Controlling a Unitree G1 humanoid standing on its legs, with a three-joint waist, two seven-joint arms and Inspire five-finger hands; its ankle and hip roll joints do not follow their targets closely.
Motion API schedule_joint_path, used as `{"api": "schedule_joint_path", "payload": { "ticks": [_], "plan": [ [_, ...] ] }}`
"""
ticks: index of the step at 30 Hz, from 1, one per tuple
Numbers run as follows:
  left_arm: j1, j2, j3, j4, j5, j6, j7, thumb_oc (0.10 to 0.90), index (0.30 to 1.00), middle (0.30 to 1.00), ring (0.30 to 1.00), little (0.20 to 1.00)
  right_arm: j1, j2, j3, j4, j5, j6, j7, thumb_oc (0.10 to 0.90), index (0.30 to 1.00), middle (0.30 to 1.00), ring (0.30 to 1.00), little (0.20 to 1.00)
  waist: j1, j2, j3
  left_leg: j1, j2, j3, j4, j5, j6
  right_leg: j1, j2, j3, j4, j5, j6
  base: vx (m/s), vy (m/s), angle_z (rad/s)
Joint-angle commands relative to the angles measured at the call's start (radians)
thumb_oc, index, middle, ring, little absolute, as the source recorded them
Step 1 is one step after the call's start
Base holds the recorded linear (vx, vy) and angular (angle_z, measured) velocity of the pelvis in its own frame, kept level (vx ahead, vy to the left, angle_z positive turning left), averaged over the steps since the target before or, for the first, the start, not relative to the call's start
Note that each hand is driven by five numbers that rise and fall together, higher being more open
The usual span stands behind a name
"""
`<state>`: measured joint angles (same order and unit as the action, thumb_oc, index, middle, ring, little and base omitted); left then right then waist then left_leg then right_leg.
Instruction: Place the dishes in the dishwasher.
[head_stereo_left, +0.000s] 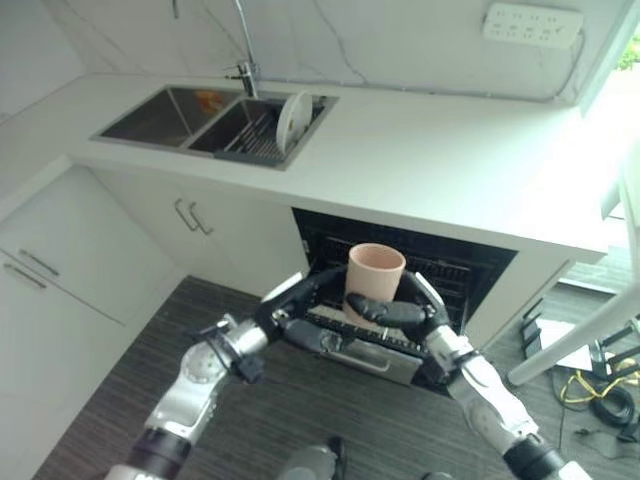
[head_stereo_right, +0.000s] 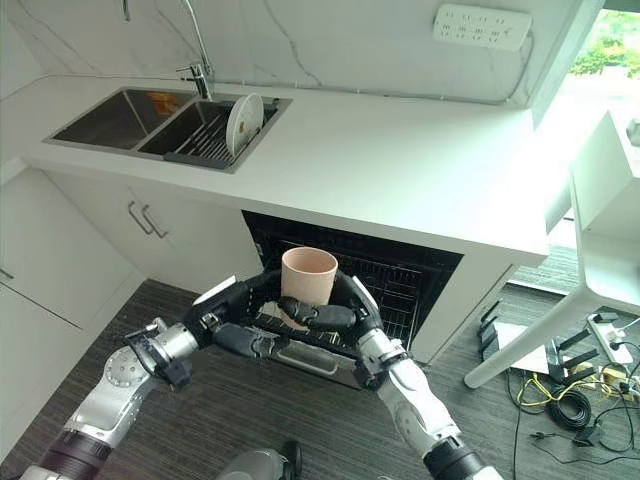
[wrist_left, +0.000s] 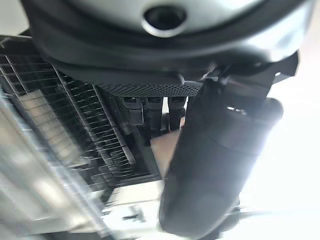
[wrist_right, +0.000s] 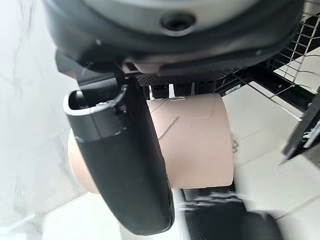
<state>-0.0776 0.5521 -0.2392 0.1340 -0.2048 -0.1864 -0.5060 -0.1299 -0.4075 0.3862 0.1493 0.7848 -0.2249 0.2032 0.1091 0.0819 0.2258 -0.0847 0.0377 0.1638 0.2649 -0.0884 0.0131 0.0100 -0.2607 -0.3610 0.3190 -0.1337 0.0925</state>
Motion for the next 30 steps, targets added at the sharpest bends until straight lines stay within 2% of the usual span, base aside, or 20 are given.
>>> {"api": "schedule_joint_path", "payload": {
  "ticks": [1, 4, 8, 14, 23, 24, 25, 27, 30],
  "plan": [
    [0.06, 0.038, -0.054, -0.023, 0.082, -0.097, 0.042, 0.8, 0.9, 0.9, 0.9, 0.9, -0.144, 0.059, -0.167, -0.171, 0.051, -0.153, 0.097, 0.4, 0.3, 0.3, 0.3, 0.3, 0.006, -0.027, -0.084, 0.048, 0.118, 0.006, 0.035, -0.078, -0.066, -0.019, -0.016, 0.05, -0.019, -0.004, 0.061, 0.06, -0.006, -0.1],
    [0.082, 0.063, 0.005, 0.01, 0.146, -0.153, 0.187, 0.8, 0.9, 0.9, 0.9, 0.9, -0.089, 0.029, -0.22, -0.158, 0.082, -0.135, 0.147, 0.4, 0.3, 0.3, 0.3, 0.3, -0.006, -0.038, -0.085, 0.051, 0.121, 0.015, 0.035, -0.081, -0.066, -0.026, -0.016, 0.056, -0.019, -0.003, 0.064, 0.07, -0.021, -0.13],
    [0.09, 0.061, 0.058, 0.04, 0.195, -0.193, 0.256, 0.8, 0.9, 0.9, 0.9, 0.9, -0.047, 0.023, -0.272, -0.145, 0.095, -0.15, 0.164, 0.4, 0.3, 0.3, 0.3, 0.3, -0.019, -0.049, -0.081, 0.057, 0.119, 0.021, 0.035, -0.086, -0.062, -0.032, -0.016, 0.063, -0.019, -0.001, 0.067, 0.07, -0.036, -0.17],
    [0.085, 0.048, 0.088, 0.054, 0.237, -0.198, 0.336, 0.8, 0.9, 0.9, 0.9, 0.9, -0.031, 0.034, -0.299, -0.117, 0.095, -0.162, 0.173, 0.4, 0.3, 0.3, 0.3, 0.3, -0.029, -0.053, -0.08, 0.064, 0.111, 0.025, 0.035, -0.093, -0.059, -0.04, -0.017, 0.079, -0.019, 0.0, 0.071, 0.05, -0.01, -0.13],
    [0.049, 0.067, 0.128, 0.019, 0.309, -0.264, 0.46, 0.8, 0.9, 0.9, 0.9, 0.9, -0.025, 0.001, -0.293, -0.033, -0.018, -0.062, 0.152, 0.4, 0.3, 0.3, 0.3, 0.3, -0.025, -0.058, -0.073, 0.067, 0.097, 0.013, 0.035, -0.094, -0.058, -0.039, -0.025, 0.082, -0.019, 0.004, 0.077, 0.05, 0.001, -0.03],
    [0.038, 0.073, 0.122, 0.015, 0.324, -0.258, 0.46, 0.8, 0.9, 0.9, 0.9, 0.9, -0.035, -0.009, -0.288, -0.022, -0.019, -0.05, 0.145, 0.4, 0.3, 0.3, 0.3, 0.3, -0.022, -0.059, -0.072, 0.067, 0.096, 0.011, 0.035, -0.093, -0.058, -0.037, -0.026, 0.08, -0.019, 0.005, 0.078, 0.11, -0.013, 0.04],
    [-0.001, 0.096, 0.093, 0.012, 0.374, -0.215, 0.438, 0.8, 0.9, 0.9, 0.9, 0.9, -0.068, -0.032, -0.276, 0.009, -0.019, -0.024, 0.131, 0.4, 0.3, 0.3, 0.3, 0.3, -0.018, -0.06, -0.067, 0.065, 0.094, 0.007, 0.035, -0.093, -0.059, -0.037, -0.03, 0.077, -0.019, 0.009, 0.083, 0.09, -0.003, 0.12],
    [-0.035, 0.116, 0.06, 0.019, 0.42, -0.184, 0.433, 0.8, 0.9, 0.9, 0.9, 0.9, -0.098, -0.054, -0.268, 0.027, -0.014, -0.002, 0.119, 0.4, 0.3, 0.3, 0.3, 0.3, -0.017, -0.059, -0.062, 0.061, 0.093, 0.005, 0.035, -0.092, -0.059, -0.041, -0.032, 0.075, -0.019, 0.014, 0.087, 0.06, 0.011, 0.17],
    [-0.089, 0.151, 0.014, 0.036, 0.469, -0.158, 0.466, 0.8, 0.9, 0.9, 0.9, 0.9, -0.145, -0.085, -0.255, 0.05, -0.004, 0.034, 0.097, 0.4, 0.3, 0.3, 0.3, 0.3, -0.019, -0.057, -0.05, 0.052, 0.089, 0.003, 0.035, -0.091, -0.059, -0.051, -0.035, 0.078, -0.019, 0.021, 0.093, 0.02, 0.026, 0.11]
  ]
}}
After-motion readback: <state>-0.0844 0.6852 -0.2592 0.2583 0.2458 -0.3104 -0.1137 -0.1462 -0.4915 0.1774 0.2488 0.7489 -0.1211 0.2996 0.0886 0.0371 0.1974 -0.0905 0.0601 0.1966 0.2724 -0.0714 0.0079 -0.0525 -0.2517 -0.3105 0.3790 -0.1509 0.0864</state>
